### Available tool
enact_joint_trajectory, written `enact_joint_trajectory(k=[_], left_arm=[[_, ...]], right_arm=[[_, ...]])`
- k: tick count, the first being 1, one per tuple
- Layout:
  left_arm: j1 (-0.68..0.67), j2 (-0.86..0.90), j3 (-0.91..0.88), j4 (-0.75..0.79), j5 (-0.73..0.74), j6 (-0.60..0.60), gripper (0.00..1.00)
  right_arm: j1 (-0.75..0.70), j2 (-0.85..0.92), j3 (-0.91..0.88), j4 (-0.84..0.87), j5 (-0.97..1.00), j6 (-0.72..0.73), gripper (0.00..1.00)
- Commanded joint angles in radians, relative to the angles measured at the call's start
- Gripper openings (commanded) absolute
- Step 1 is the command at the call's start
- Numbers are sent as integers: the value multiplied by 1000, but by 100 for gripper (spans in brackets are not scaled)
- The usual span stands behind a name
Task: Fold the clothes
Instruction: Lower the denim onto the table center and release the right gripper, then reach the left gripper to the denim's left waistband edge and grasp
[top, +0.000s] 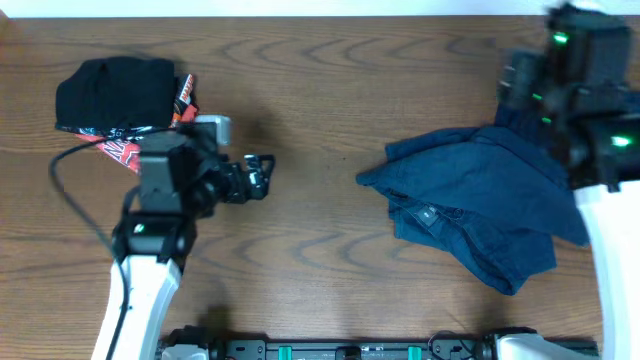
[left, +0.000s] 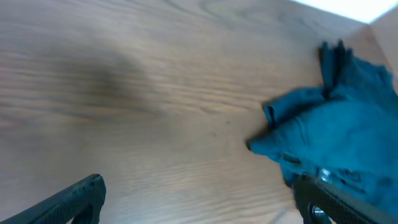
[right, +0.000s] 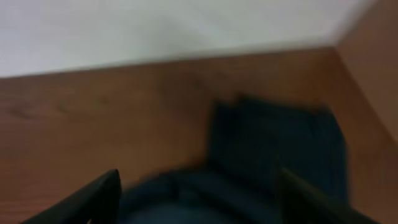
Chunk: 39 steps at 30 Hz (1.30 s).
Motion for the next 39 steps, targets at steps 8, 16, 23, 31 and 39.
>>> enact_joint_trajectory(k=[8, 16, 23, 31, 39], left_arm=[[-294, 321, 16, 230, 29, -25, 98], [-486, 615, 16, 430, -63, 299, 98], [-596, 723, 16, 569, -305, 491, 98], [-607, 808, 17, 774, -381, 491, 94], [-606, 856, 17, 930, -426, 490, 25]], right_arm=[[-159, 9, -1, -135, -57, 113, 79], [-163, 9, -1, -158, -56, 110, 79], [-163, 9, -1, -164, -56, 110, 80], [-163, 9, -1, -166, -57, 110, 80], [-163, 9, -1, -187, -57, 109, 73]])
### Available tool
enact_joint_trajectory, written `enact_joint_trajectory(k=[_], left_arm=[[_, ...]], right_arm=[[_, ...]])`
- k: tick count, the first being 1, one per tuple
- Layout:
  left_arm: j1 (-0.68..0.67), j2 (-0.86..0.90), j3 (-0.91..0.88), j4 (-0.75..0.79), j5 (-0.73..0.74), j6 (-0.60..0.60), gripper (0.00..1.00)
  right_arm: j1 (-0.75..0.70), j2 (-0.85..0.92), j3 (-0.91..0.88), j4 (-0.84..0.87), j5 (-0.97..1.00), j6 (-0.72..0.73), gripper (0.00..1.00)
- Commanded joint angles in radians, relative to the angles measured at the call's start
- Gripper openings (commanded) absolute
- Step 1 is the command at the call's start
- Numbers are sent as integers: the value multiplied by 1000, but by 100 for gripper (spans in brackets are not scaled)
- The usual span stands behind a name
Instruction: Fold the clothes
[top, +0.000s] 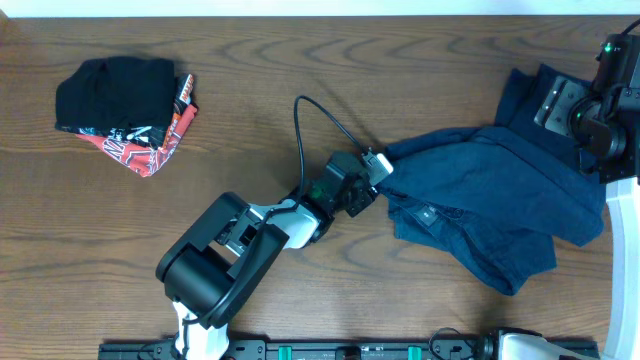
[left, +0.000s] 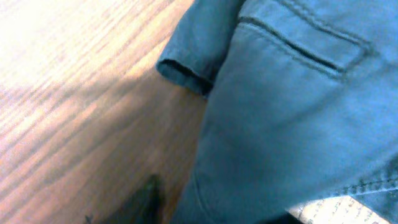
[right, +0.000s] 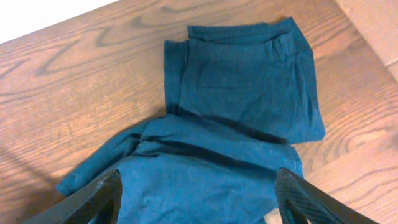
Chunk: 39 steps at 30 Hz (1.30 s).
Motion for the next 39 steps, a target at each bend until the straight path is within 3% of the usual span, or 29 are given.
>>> enact_joint_trajectory(k=[1, 6, 13, 18, 23, 24, 26, 32, 39], left_arm=[[4, -19, 8, 29, -70, 13, 6], [29, -138, 8, 22, -88, -51, 6], [140, -346, 8, -160, -88, -190, 6], [218, -417, 8, -279, -84, -235, 6], [235, -420, 8, -360, -84, -235, 6], [235, -420, 8, -375, -84, -235, 6], [235, -420, 8, -398, -84, -235, 6], [235, -420, 8, -452, -84, -235, 6], [235, -420, 8, -448, -84, -235, 6]], right_arm=[[-7, 0, 0, -17, -3, 18, 70], [-7, 15, -1, -100, -31, 18, 50], [-7, 84, -50, -180, -35, 19, 56], [-9, 163, -150, 5, -45, 31, 56], [-9, 304, -225, 310, -227, -137, 28], [-9, 355, -226, 359, -231, -149, 13], [-11, 415, -226, 415, -214, -148, 1], [-45, 562, -226, 524, -203, -147, 1], [-146, 655, -226, 520, -68, -117, 1]])
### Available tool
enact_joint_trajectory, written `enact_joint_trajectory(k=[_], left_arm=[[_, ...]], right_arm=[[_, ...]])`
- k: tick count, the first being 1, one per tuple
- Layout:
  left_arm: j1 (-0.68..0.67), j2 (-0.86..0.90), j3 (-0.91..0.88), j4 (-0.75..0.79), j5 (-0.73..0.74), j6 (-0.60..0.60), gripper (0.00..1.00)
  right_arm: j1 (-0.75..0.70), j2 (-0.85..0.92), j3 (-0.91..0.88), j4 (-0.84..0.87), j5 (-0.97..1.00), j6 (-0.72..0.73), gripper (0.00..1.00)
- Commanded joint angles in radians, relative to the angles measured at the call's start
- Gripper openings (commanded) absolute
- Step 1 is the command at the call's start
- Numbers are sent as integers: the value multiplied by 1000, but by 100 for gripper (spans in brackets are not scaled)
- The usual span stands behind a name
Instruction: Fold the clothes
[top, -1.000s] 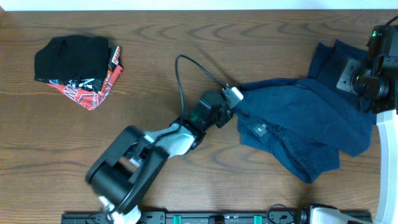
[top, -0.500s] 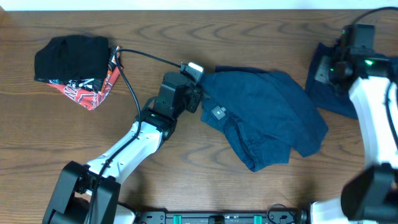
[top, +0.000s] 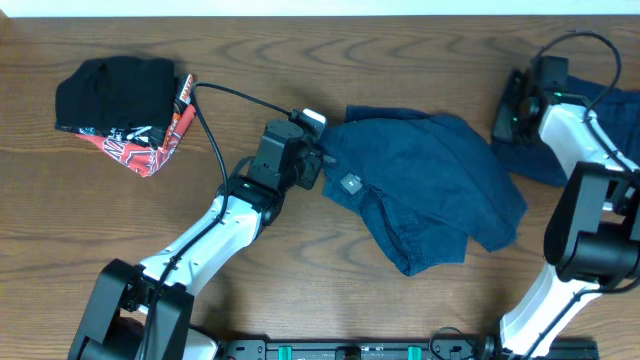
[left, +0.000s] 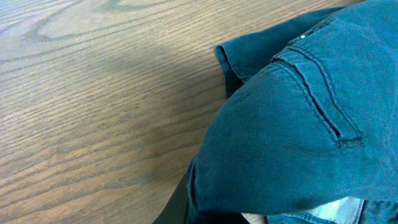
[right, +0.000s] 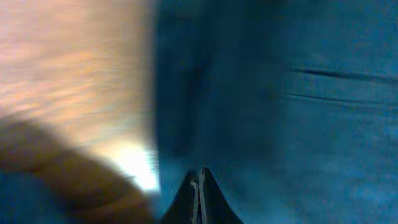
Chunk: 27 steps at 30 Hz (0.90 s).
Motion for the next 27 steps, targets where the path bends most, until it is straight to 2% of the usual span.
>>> enact_joint_trajectory(k=[1, 8, 11, 13, 19, 23, 25, 26, 27], left_arm=[[2, -13, 8, 0, -5, -12, 6], [2, -13, 8, 1, -5, -12, 6], [2, -13, 8, 1, -5, -12, 6], [2, -13, 8, 1, -5, -12, 6], [2, -13, 8, 2, -5, -12, 6], [2, -13, 8, 2, -5, -12, 6], [2, -13, 8, 3, -5, -12, 6], [2, -13, 8, 5, -5, -12, 6], [2, -13, 8, 8, -5, -12, 6]], right_arm=[[-70, 34, -5, -6, 78, 8, 1], [-216, 30, -1, -53, 194, 74, 2], [-280, 30, 14, -138, 328, 188, 4], [-309, 30, 28, -180, 375, 216, 4], [-328, 19, 113, -287, 365, 211, 4], [-305, -30, 180, -365, 164, 71, 6], [-291, -68, 198, -421, 11, -18, 13], [-284, -93, 200, -470, -70, -60, 32], [-279, -109, 199, -517, -111, -70, 57]])
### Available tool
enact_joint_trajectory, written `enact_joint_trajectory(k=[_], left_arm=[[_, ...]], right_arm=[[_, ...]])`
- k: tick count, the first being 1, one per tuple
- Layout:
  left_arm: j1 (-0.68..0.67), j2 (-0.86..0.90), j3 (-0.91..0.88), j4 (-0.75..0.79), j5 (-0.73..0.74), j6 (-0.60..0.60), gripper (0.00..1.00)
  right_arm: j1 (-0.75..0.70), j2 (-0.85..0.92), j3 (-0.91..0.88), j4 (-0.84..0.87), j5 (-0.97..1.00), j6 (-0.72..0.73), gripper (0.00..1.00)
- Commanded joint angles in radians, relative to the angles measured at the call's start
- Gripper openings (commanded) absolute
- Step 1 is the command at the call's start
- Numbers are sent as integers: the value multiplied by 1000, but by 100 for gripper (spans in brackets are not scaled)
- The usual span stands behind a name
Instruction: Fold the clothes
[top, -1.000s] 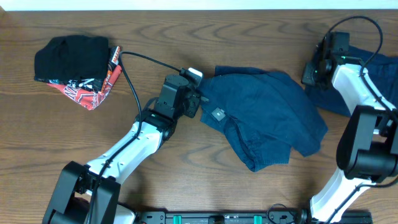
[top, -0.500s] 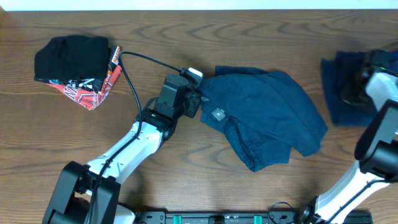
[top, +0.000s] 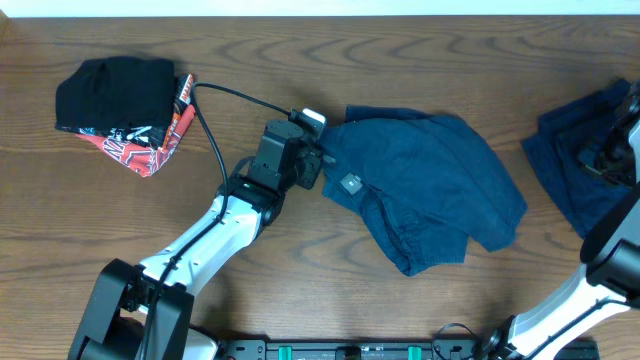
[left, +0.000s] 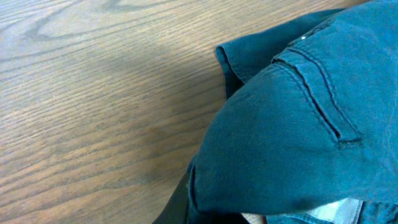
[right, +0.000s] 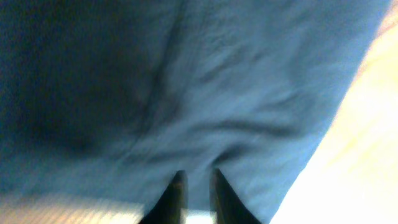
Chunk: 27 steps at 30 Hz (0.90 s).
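A blue denim garment (top: 430, 180) lies crumpled at the table's middle. My left gripper (top: 312, 160) is shut on its left edge, and in the left wrist view the cloth (left: 298, 124) bulges over the jaws and hides most of them. A second, darker blue garment (top: 570, 150) lies at the far right edge. My right gripper (top: 605, 158) sits on it. In the blurred right wrist view the fingers (right: 177, 196) stand a narrow gap apart, pressed into that cloth (right: 186, 93).
A folded stack of black and red clothes (top: 120, 100) rests at the back left corner. The left arm's cable (top: 215, 110) loops over the wooden table (top: 300, 260) between the stack and the wrist. Bare wood runs along the front.
The darker garment has shifted right and toward the front, and my right gripper is now at the far right edge instead of at the garment's left side. Left arm and middle garment are unchanged.
Both blue garments lay piled at the right, with my left gripper open near the stack and the right one open above the pile. Then the left gripper was at the pile's left edge. Later it held one garment at the middle, and the other stayed right, now shifted further.
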Motion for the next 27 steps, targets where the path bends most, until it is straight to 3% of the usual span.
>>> enact_joint_trajectory(k=[1, 4, 8, 14, 21, 23, 26, 27], left_arm=[[2, -14, 8, 7, -5, -5, 6], [2, -14, 8, 14, -5, -5, 6], [2, -14, 8, 34, -5, -5, 6], [2, -17, 8, 53, -5, -20, 6], [2, -19, 8, 56, -5, -20, 6], [2, -19, 8, 55, -5, -20, 6], [2, -19, 8, 55, -5, -20, 6], [2, -19, 8, 55, -5, -20, 6]], right_arm=[[38, -102, 26, -114, -267, -132, 64], [60, -115, 14, -280, -365, -136, 60], [107, -115, -54, -370, -401, -137, 58], [184, -115, -202, -336, -436, -137, 58], [238, -115, -361, -169, -439, -96, 57], [240, -115, -396, -89, -424, -69, 44], [238, -115, -412, -23, -425, -47, 1], [238, -116, -410, -17, -425, -43, 1]])
